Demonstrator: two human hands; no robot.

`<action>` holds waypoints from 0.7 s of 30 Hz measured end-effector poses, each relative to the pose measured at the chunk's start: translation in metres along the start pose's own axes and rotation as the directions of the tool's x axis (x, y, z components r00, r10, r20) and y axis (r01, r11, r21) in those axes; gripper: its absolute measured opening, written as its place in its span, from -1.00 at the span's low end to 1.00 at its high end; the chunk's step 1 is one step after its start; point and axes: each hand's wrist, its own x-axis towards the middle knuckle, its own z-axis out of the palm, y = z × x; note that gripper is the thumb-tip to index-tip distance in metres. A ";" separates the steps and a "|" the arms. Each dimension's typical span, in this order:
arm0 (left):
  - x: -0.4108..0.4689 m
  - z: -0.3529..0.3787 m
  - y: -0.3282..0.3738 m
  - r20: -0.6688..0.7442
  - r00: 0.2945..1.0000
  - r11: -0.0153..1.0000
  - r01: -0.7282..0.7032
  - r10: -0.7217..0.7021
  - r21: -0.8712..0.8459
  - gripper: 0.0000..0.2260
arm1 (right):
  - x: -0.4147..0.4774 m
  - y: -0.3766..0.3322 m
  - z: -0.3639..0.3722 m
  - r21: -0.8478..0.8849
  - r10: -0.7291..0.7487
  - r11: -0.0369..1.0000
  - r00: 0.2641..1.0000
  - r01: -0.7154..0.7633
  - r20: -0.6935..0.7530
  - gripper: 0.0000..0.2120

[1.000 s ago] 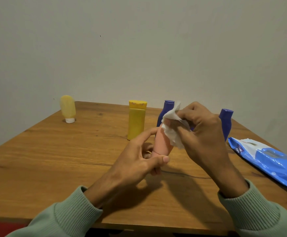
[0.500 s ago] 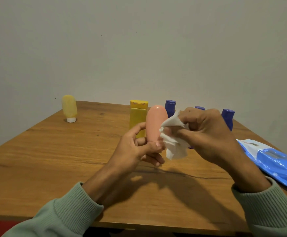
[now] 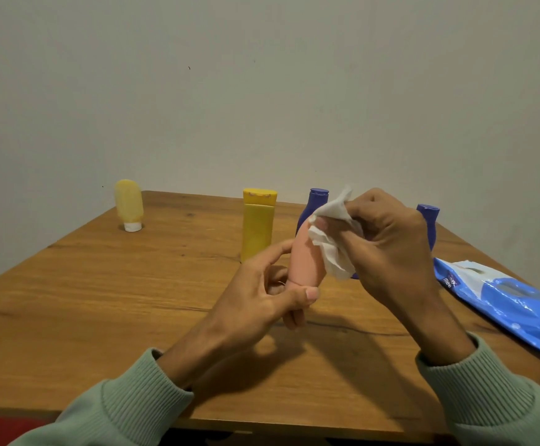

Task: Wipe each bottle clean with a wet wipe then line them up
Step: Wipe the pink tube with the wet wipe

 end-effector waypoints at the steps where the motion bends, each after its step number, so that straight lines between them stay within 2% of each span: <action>1: 0.000 0.000 -0.001 -0.012 1.000 1.000 -0.009 0.009 -0.001 -0.49 | 0.000 -0.001 0.001 0.002 -0.010 1.000 1.000 0.010 0.019 -0.86; 6: 0.001 0.000 0.002 -0.107 0.993 0.998 -0.047 0.043 -0.035 -0.50 | -0.005 -0.013 0.004 0.028 -0.057 0.998 0.961 0.051 0.270 -0.84; 8: 0.002 -0.001 0.002 -0.121 0.992 0.999 -0.045 0.042 -0.024 -0.50 | -0.004 -0.012 0.003 0.008 -0.075 0.997 0.953 0.076 0.293 -0.86; 14: 0.002 -0.001 -0.003 -0.101 0.993 0.996 -0.052 0.060 0.076 -0.47 | -0.003 -0.005 -0.001 -0.105 -0.105 0.988 0.993 0.109 0.050 -0.87; 17: 0.002 0.000 -0.003 -0.093 0.994 0.998 -0.058 0.061 0.036 -0.48 | -0.004 -0.005 0.000 -0.144 -0.129 0.982 0.990 0.121 -0.050 -0.86; 21: 0.002 0.000 0.001 -0.099 0.994 0.997 -0.052 0.046 -0.054 -0.47 | -0.004 -0.007 0.001 -0.134 -0.039 0.990 0.997 0.030 -0.070 -0.85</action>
